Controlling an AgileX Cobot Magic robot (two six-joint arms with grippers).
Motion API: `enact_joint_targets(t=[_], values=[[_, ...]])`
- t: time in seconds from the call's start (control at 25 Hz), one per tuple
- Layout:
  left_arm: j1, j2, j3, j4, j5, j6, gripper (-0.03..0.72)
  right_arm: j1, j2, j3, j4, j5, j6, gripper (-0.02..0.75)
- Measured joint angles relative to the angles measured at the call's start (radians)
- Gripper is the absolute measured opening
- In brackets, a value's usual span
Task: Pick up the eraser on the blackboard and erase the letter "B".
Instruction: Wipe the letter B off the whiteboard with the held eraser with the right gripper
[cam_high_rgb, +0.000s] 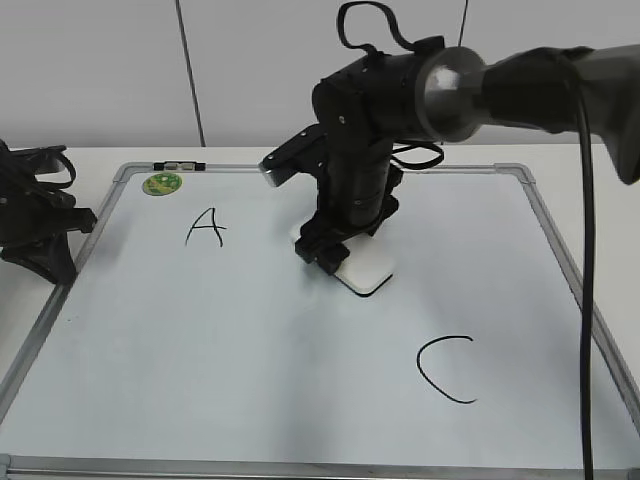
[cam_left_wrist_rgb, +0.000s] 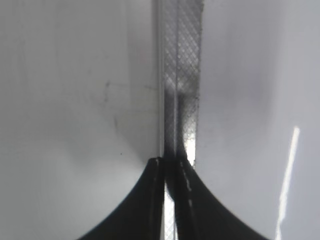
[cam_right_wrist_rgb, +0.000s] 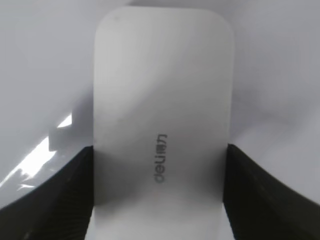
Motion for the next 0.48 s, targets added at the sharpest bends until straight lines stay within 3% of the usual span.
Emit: enact_joint_targets(t=[0.24,0.48], values=[[0.000,0.000,0.000,0.000,0.000,0.000,0.011,-0.069,0.000,-0.006,-0.100,0.042,0.055,0.545],[0.000,0.000,0.000,0.000,0.000,0.000,0.011,-0.078,-0.006,-0.012,-0.115,0.050,0.079,0.544]])
